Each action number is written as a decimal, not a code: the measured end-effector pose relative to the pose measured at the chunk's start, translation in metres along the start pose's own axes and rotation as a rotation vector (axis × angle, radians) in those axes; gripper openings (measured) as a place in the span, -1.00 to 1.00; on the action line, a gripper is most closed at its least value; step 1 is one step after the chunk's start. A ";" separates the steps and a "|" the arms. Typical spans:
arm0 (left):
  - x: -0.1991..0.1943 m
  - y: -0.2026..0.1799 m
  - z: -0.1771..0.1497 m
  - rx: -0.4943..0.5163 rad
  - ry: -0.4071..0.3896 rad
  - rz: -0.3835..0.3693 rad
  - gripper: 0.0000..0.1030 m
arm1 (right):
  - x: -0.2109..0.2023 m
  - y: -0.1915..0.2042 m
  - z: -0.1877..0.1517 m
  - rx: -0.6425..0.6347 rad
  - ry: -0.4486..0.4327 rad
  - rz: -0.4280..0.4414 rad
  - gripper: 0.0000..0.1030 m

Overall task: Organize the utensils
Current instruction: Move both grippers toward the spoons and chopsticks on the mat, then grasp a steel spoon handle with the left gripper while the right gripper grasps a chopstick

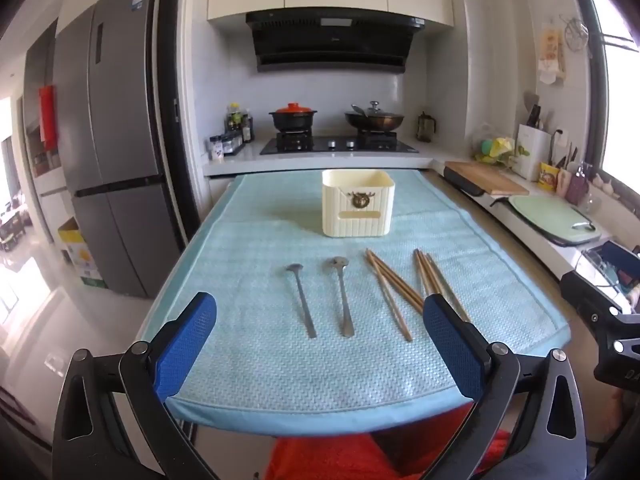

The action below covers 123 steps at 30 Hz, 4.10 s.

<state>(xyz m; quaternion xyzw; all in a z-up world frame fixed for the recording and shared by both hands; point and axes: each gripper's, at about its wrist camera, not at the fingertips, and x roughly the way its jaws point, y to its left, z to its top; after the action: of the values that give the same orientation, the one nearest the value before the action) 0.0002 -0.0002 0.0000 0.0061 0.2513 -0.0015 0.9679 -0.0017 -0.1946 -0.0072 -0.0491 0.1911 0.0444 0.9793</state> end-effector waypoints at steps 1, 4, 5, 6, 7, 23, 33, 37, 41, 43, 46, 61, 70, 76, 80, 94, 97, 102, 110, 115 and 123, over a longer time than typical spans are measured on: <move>0.000 0.000 0.000 -0.003 0.000 -0.002 1.00 | 0.000 0.000 0.000 0.001 0.000 0.001 1.00; 0.001 0.000 0.001 -0.002 0.002 -0.001 1.00 | 0.000 0.000 -0.002 0.000 -0.002 0.000 1.00; 0.001 0.000 0.000 0.000 0.003 0.000 1.00 | 0.000 0.000 -0.002 0.000 -0.001 0.000 1.00; 0.001 0.000 0.000 -0.001 0.005 0.000 1.00 | 0.001 0.000 -0.002 0.000 -0.001 -0.001 1.00; 0.001 0.000 0.000 -0.001 0.006 0.000 1.00 | 0.000 0.000 -0.002 -0.001 -0.001 -0.001 1.00; 0.000 -0.001 -0.001 0.002 -0.003 0.000 1.00 | 0.000 -0.001 -0.003 0.001 0.000 0.000 1.00; 0.000 -0.002 -0.002 0.002 -0.006 0.001 1.00 | 0.001 -0.002 -0.003 0.003 0.002 0.001 1.00; 0.000 -0.002 -0.003 0.004 -0.007 0.003 1.00 | 0.003 -0.003 -0.005 0.007 0.008 -0.012 1.00; 0.001 -0.002 -0.002 0.004 -0.009 0.003 1.00 | 0.004 -0.003 -0.009 0.015 0.011 -0.014 1.00; 0.001 0.001 -0.003 0.006 -0.017 0.004 1.00 | 0.004 -0.003 -0.009 0.012 0.010 -0.013 1.00; 0.005 0.000 -0.007 0.016 -0.015 0.003 1.00 | 0.003 -0.002 -0.010 0.007 0.008 -0.009 1.00; 0.040 0.012 -0.015 0.070 0.019 0.043 1.00 | 0.019 -0.006 -0.014 0.014 0.024 0.031 1.00; 0.110 0.048 -0.018 0.080 0.177 0.067 1.00 | 0.082 -0.038 -0.028 0.077 0.124 -0.004 1.00; 0.178 0.065 -0.020 0.017 0.213 0.042 0.99 | 0.142 -0.061 -0.045 0.059 0.181 -0.036 0.63; 0.225 0.065 -0.031 -0.040 0.289 0.004 0.99 | 0.181 -0.070 -0.053 0.082 0.230 0.008 0.34; 0.312 0.068 -0.046 -0.040 0.437 0.042 0.99 | 0.296 -0.079 -0.083 0.093 0.434 0.071 -0.31; 0.323 0.063 -0.042 0.015 0.463 0.071 1.00 | 0.306 -0.076 -0.078 0.070 0.463 0.060 -0.32; 0.333 0.067 -0.033 0.020 0.458 0.084 0.99 | 0.327 -0.078 -0.067 0.067 0.473 0.049 -0.31; 0.353 0.069 -0.019 0.026 0.481 0.055 0.99 | 0.362 -0.072 -0.049 0.014 0.516 0.063 -0.28; 0.371 0.081 -0.007 0.035 0.512 0.035 0.99 | 0.376 -0.071 -0.042 0.016 0.534 0.076 -0.28; 0.365 0.079 -0.004 -0.009 0.503 0.022 0.57 | 0.394 -0.072 -0.031 0.023 0.565 0.078 -0.31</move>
<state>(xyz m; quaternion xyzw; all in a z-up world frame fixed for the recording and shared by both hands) 0.3175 0.0789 -0.1798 0.0049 0.4843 0.0118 0.8748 0.3581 -0.2431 -0.1795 -0.0413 0.4588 0.0643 0.8852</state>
